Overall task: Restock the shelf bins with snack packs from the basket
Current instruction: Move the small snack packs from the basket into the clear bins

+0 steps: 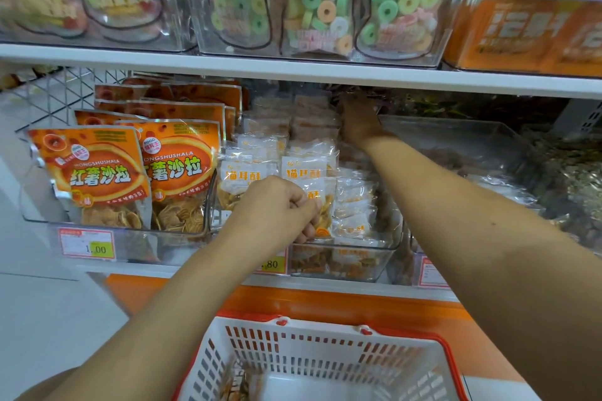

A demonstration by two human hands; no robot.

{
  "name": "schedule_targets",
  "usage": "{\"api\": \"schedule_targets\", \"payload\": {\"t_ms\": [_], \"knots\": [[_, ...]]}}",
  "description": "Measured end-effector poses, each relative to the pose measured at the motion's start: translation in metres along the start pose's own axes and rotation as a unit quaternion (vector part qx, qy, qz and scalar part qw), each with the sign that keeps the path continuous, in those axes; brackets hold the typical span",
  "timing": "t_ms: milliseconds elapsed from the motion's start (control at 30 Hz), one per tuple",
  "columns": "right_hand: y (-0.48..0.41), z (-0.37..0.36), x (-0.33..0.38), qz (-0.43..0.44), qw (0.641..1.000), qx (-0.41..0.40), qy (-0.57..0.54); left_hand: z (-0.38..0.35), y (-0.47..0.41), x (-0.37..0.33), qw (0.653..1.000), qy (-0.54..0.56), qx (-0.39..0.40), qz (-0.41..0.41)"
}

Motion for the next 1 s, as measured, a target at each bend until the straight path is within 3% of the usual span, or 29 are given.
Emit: {"api": "schedule_targets", "payload": {"t_ms": [300,433,567,667,767,833,900,1000], "knots": [[0.015,-0.010,0.002,-0.020,0.997,0.034,0.060,0.005,0.005,0.001,1.000,-0.009,-0.005,-0.014],[0.044,0.019,0.005,-0.031,0.999,-0.023,0.010,0.013,0.018,0.008,0.997,-0.048,-0.031,-0.052],[0.115,0.055,0.023,0.006,0.986,-0.150,-0.078,0.018,0.034,0.020,0.990,-0.085,-0.078,-0.078],[0.182,0.055,0.048,0.023,0.984,-0.143,-0.106,0.019,0.049,0.031,0.993,-0.083,-0.057,-0.055],[0.241,0.029,0.066,0.097,0.987,-0.071,-0.104,0.015,0.066,0.048,0.986,-0.163,-0.006,-0.032],[0.266,-0.002,0.069,0.133,0.988,0.019,-0.071,0.008,0.076,0.066,0.972,-0.234,0.036,-0.012],[0.282,-0.039,0.069,0.133,0.981,0.141,-0.024,0.002,0.085,0.091,0.952,-0.295,0.078,0.021],[0.303,-0.104,0.059,0.084,0.942,0.322,-0.046,-0.007,0.099,0.136,0.912,-0.372,0.144,0.099]]}}
Point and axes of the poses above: each hand's wrist, its own y-axis away from the middle knuckle, its own z-axis out of the back of the hand, x = y × z, the point moved 1 cm from there along -y, towards the middle knuckle, and after that the axes turned 2 degrees about x, right-handed, at the moved point
